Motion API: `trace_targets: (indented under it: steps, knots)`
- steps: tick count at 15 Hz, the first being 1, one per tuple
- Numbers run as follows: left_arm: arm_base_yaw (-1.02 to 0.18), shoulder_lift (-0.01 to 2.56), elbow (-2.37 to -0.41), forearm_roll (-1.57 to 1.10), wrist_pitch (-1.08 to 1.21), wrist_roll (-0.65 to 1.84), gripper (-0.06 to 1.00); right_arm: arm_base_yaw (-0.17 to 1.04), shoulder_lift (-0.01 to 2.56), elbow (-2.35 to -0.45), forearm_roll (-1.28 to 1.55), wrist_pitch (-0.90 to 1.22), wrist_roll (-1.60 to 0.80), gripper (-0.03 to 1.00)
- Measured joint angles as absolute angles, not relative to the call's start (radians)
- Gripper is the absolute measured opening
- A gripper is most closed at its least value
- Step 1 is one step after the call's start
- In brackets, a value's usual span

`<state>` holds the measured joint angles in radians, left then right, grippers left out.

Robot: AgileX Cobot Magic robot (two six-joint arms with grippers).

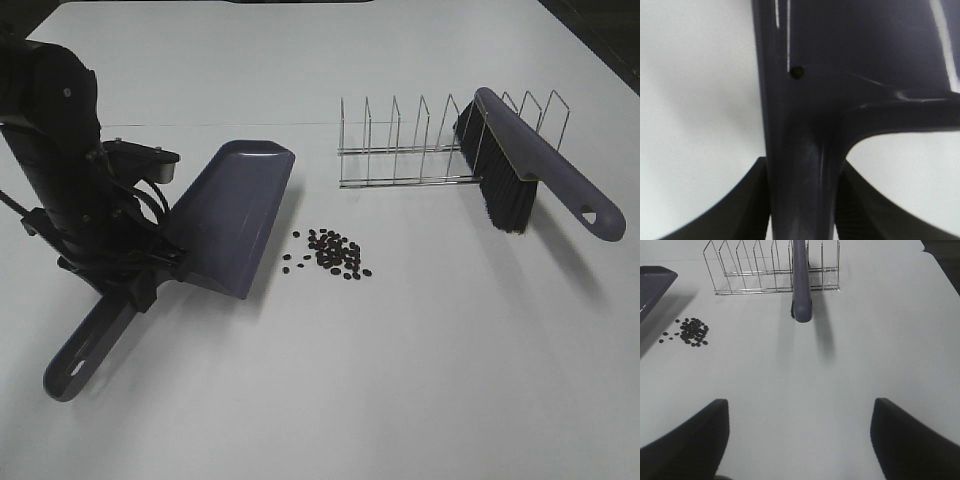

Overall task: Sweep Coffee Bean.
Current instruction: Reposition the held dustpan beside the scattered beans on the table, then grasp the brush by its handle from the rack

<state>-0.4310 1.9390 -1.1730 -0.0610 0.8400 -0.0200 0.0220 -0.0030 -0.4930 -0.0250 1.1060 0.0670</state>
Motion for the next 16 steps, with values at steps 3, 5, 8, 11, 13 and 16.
trace_targets:
  steps: [3,5,8,11,13,16]
  knots:
    - [-0.397,1.939,-1.173,-0.072,0.838,-0.013,0.31,0.022,0.097,-0.54,-0.024,1.125,0.095,0.69]
    - [-0.329,1.939,-1.173,-0.093,0.838,0.028,0.31,0.022,0.208,-0.594,-0.022,1.128,0.097,0.69]
    - [-0.25,1.939,-1.173,-0.149,0.84,0.186,0.31,0.022,0.484,-0.722,-0.007,1.156,0.097,0.69]
    - [-0.25,1.939,-1.173,-0.173,0.839,0.218,0.31,0.022,0.713,-0.842,-0.006,1.198,0.056,0.69]
    - [-0.25,1.947,-1.173,-0.175,0.845,0.241,0.31,0.022,0.821,-0.899,-0.006,1.209,0.029,0.69]
    - [-0.25,1.994,-1.168,-0.157,0.879,0.277,0.31,0.022,1.029,-1.05,-0.006,1.222,0.011,0.69]
